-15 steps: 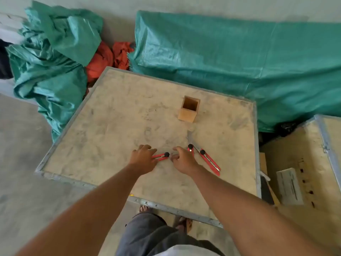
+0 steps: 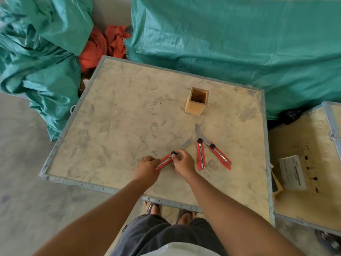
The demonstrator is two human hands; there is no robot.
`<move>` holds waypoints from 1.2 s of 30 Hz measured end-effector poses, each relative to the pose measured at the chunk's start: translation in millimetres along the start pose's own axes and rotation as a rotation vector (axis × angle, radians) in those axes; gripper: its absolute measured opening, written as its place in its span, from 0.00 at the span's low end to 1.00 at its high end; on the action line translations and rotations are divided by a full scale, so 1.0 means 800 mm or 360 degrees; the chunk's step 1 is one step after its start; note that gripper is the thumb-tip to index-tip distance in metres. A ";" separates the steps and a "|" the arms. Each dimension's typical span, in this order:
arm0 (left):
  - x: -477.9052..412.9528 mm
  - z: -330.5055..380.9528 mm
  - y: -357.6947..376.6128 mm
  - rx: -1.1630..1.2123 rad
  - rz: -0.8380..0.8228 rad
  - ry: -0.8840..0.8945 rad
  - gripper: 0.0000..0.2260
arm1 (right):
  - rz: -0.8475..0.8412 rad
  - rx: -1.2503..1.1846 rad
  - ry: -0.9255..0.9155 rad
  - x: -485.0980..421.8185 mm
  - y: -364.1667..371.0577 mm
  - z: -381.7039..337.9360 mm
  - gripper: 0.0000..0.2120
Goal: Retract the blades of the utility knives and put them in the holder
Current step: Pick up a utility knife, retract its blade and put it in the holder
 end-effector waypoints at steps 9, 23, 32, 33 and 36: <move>0.034 0.008 -0.018 0.0352 0.0197 0.0019 0.19 | -0.0024 -0.0374 -0.0035 0.025 -0.028 -0.038 0.05; 0.031 0.173 -0.061 0.0930 0.0005 0.0173 0.27 | -0.0017 -0.0497 -0.0678 0.025 -0.236 -0.112 0.11; 0.037 0.214 -0.058 0.1462 0.0204 0.0195 0.22 | -0.0194 -0.0262 -0.0885 0.044 -0.270 -0.115 0.12; 0.035 0.217 -0.060 0.1487 0.0202 0.0187 0.22 | -0.0207 -0.0259 -0.0890 0.047 -0.268 -0.114 0.11; 0.028 0.222 -0.066 0.1508 0.0166 0.0205 0.21 | -0.0181 -0.0260 -0.0876 0.051 -0.265 -0.113 0.12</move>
Point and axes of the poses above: each hand's wrist, its own x-axis away from the middle knuckle, its own y-axis out of the palm, z = x × y, the point moved 4 cm from there along -x, towards the middle knuckle, and after that the axes turned 14 degrees about x, right-handed, at the moved point
